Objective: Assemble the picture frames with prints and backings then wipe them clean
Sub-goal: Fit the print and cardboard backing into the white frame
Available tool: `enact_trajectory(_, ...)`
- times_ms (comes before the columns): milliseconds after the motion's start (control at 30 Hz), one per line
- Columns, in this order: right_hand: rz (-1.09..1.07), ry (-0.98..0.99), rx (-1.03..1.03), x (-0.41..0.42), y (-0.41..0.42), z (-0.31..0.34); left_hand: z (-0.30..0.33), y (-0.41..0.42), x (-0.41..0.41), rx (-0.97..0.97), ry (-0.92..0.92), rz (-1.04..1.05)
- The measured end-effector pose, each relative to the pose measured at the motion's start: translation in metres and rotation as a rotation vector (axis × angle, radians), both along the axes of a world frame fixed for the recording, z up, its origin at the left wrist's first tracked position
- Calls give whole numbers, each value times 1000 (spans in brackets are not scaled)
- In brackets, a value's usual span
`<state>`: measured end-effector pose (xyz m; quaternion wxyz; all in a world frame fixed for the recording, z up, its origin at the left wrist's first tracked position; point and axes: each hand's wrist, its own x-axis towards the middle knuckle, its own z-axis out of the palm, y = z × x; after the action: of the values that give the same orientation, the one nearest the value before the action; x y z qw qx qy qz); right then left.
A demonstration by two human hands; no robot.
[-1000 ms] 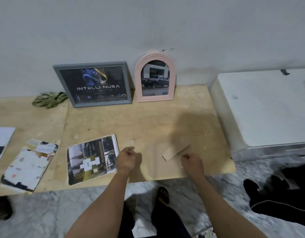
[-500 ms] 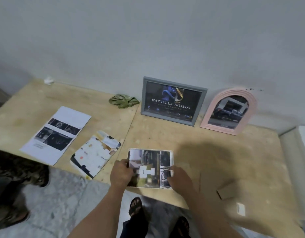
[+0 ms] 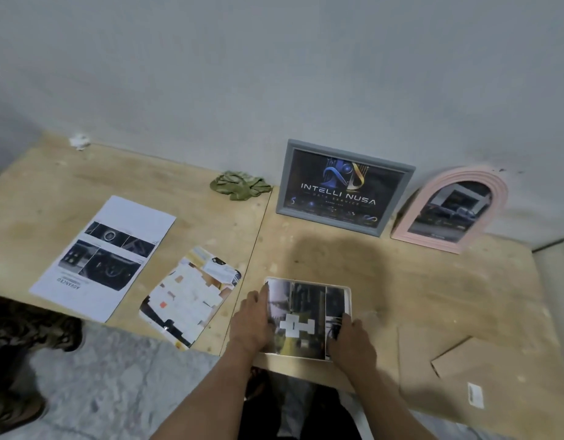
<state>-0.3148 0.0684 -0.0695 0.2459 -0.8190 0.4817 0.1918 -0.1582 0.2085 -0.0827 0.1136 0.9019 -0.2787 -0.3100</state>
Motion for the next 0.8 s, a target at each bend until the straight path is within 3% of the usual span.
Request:
enact_trajectory(267, -27, -36, 20, -2, 1, -6, 3, -22, 17, 138, 37, -61)
enact_trajectory(533, -10, -107, 102, -13, -7, -6, 6, -21, 2, -73, -181, 82)
enact_trajectory(667, 21, -121, 154, -23, -15, -5, 10, -22, -6, -66, -301, 101)
enact_trajectory(800, 18, -140, 272, -30, -25, 3, 14, -22, -17, -286, -139, 366)
